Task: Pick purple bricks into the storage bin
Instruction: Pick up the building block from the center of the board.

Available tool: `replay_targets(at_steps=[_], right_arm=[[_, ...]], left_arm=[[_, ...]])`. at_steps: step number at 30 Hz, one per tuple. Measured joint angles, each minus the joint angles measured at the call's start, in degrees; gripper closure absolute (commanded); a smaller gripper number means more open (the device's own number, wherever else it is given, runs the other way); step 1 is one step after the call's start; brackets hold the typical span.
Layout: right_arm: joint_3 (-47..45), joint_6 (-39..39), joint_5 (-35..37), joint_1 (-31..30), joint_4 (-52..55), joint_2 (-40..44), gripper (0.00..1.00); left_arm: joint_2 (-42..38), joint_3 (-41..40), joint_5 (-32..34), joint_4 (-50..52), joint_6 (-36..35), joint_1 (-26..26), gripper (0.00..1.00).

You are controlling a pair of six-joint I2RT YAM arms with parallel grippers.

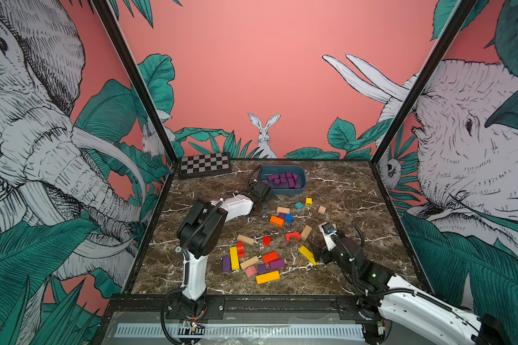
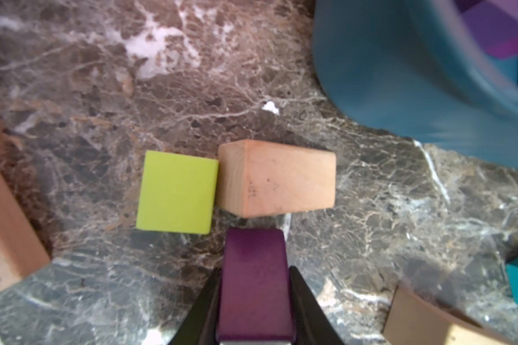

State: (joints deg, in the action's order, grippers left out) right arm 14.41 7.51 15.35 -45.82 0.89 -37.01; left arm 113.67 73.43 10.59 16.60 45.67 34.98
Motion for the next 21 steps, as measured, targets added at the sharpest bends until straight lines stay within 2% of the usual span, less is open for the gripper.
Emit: replay_targets(at_steps=[6,11,16,21], right_arm=[[-1.4,0.0,-0.8,0.0,0.1,3.4,0.01],[-2.0,0.0,-1.2,0.0,0.3,3.9,0.01],[-1.9,0.0,-1.4,0.0,0.2,3.5,0.01],[-1.9,-0.1,-1.5,0.0,0.2,2.7,0.01]], left_arm=[[-0.7,0.0,2.8,3.3,-1.8,1.0,0.68],[-4.4,1.0,8.3,10.8,-6.4,3.7,0.68],[-8.6,8.3,11.9,14.6,-12.1,6.5,0.67],[-8.9,15.5,12.9,14.9,-17.8,7.3,0.65]])
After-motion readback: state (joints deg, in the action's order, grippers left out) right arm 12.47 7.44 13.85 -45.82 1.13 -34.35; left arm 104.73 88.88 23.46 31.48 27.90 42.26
